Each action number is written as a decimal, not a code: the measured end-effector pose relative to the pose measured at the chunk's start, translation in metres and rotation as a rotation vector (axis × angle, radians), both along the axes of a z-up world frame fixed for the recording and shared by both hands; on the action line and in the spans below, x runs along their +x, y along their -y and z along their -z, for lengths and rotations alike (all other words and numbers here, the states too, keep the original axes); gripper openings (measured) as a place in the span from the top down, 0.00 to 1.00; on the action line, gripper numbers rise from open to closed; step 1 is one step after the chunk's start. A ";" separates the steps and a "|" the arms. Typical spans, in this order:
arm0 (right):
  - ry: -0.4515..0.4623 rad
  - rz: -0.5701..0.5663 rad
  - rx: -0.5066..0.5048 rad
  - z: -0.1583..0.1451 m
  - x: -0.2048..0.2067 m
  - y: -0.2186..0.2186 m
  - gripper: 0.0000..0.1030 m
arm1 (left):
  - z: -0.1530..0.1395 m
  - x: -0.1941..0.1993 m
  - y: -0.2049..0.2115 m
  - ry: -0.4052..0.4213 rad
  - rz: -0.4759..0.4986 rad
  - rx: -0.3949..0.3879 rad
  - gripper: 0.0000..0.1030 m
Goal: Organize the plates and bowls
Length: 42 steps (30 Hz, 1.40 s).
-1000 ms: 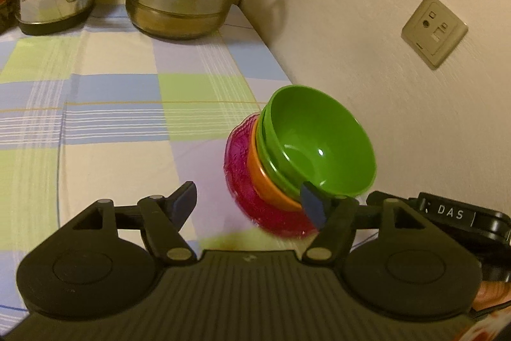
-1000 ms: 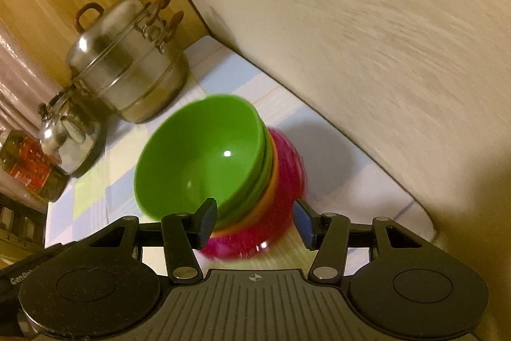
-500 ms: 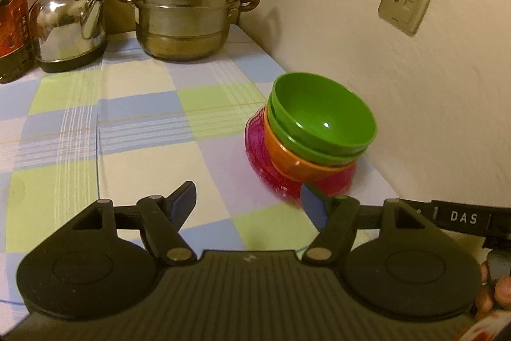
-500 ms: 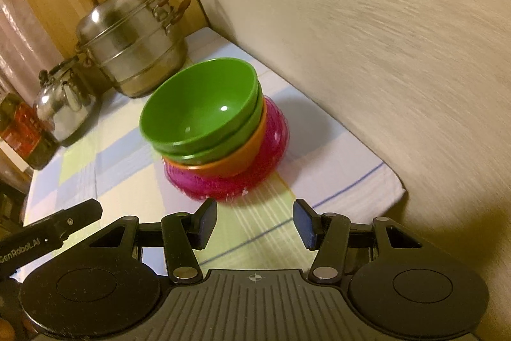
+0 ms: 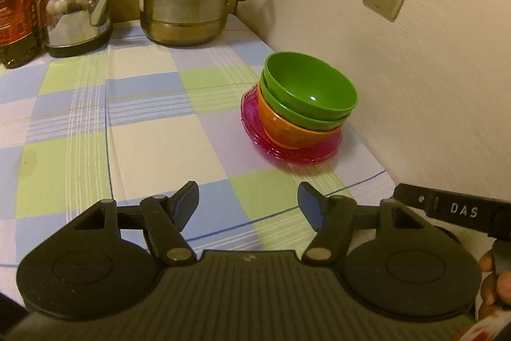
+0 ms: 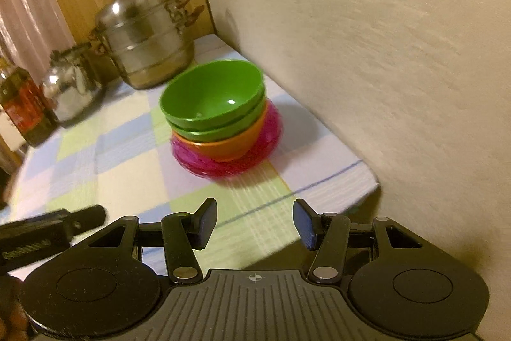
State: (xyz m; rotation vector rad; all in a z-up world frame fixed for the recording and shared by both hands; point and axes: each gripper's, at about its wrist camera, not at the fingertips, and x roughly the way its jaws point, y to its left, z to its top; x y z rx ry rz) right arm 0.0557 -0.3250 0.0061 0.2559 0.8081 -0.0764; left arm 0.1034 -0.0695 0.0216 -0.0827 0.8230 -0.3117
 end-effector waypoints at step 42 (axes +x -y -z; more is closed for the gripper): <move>0.033 -0.108 -0.019 0.007 -0.050 -0.006 0.49 | 0.009 -0.062 0.011 -0.011 -0.056 0.063 0.35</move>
